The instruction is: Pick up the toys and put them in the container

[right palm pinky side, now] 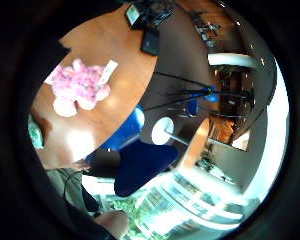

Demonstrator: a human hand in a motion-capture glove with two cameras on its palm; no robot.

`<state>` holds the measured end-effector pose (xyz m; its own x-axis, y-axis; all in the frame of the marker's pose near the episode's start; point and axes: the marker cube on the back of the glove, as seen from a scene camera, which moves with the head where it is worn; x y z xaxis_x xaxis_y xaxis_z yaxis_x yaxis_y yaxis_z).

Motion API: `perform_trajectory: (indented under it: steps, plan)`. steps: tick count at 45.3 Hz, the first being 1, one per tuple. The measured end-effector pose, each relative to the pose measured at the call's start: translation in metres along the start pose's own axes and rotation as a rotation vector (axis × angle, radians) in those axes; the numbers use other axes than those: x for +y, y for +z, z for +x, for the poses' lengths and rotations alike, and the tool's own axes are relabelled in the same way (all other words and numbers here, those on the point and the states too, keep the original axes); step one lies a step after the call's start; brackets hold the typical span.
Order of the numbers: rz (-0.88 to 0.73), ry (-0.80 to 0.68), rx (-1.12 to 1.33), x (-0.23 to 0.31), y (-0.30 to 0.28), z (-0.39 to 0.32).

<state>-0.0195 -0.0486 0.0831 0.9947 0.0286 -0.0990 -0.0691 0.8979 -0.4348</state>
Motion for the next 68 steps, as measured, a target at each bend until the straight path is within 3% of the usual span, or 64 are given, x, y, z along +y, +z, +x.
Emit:
perform_trajectory:
  steps: [3, 8, 12, 35, 43, 55, 60, 64, 68]
  plan:
    - [-0.069, 0.02, 0.042, -0.02, 0.029, 0.001]
    - [-0.196, -0.127, 0.248, -0.037, 0.073, 0.02]
    - [-0.242, 0.002, 0.144, -0.048, 0.111, -0.003]
    - [0.241, -0.077, -0.073, -0.068, 0.128, -0.012]
    - [0.207, -0.103, -0.135, -0.059, 0.089, -0.013]
    - [0.351, -0.098, -0.044, -0.005, -0.05, -0.02]
    - [0.406, -0.314, 0.005, 0.021, -0.101, -0.029]
    - [0.441, -0.175, 0.013, 0.026, -0.139, -0.049]
    - [0.447, -0.203, -0.018, 0.03, -0.168, -0.068]
